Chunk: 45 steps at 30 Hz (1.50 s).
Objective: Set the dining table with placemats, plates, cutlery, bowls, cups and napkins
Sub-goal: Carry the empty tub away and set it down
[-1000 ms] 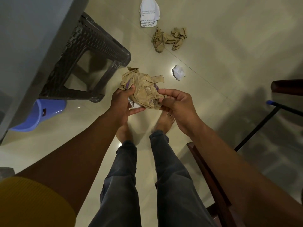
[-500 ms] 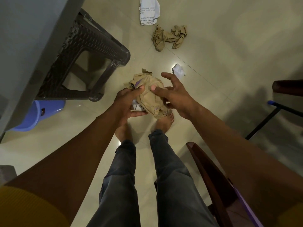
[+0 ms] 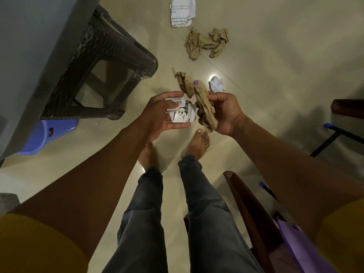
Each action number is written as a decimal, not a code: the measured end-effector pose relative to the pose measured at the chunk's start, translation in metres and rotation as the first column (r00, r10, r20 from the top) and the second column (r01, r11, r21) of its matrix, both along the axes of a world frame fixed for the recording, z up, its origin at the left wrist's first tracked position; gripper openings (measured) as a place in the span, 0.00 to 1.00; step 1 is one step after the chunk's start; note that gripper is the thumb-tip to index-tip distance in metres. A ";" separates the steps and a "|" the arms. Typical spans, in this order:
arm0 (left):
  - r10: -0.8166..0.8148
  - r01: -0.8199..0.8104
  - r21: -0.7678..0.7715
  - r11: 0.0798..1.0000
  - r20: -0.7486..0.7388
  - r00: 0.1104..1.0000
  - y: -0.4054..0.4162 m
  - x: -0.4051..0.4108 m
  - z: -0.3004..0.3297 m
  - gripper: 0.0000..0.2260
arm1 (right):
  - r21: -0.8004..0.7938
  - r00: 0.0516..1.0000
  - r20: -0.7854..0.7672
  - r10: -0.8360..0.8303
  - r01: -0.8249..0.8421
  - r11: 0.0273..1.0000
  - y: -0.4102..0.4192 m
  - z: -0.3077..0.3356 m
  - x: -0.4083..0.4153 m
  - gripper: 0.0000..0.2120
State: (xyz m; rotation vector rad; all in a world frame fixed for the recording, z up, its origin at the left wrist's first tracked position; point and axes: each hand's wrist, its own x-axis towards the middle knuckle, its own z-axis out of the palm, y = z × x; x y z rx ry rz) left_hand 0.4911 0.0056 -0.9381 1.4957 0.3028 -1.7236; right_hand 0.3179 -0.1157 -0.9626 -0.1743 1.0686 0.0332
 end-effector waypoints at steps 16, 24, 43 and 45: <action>0.050 -0.052 0.157 0.986 0.013 0.999 -0.008 -0.031 -0.028 0.27 | -0.299 0.917 -0.292 0.272 -0.358 0.885 0.033 -0.039 0.015 0.05; 0.005 -0.042 0.180 0.983 0.206 0.979 0.021 -0.024 -0.085 0.23 | -0.350 0.806 -0.393 0.442 -0.576 0.739 0.041 -0.082 0.027 0.15; -0.022 -0.007 0.157 0.988 0.182 0.983 0.068 0.038 -0.251 0.21 | -0.324 0.131 -0.924 0.359 -0.766 -0.556 -0.015 -0.316 0.117 0.30; -0.016 -0.013 0.162 0.987 0.176 0.984 0.070 0.036 -0.251 0.20 | -0.378 0.208 -0.904 0.374 -0.797 -0.470 -0.015 -0.316 0.106 0.26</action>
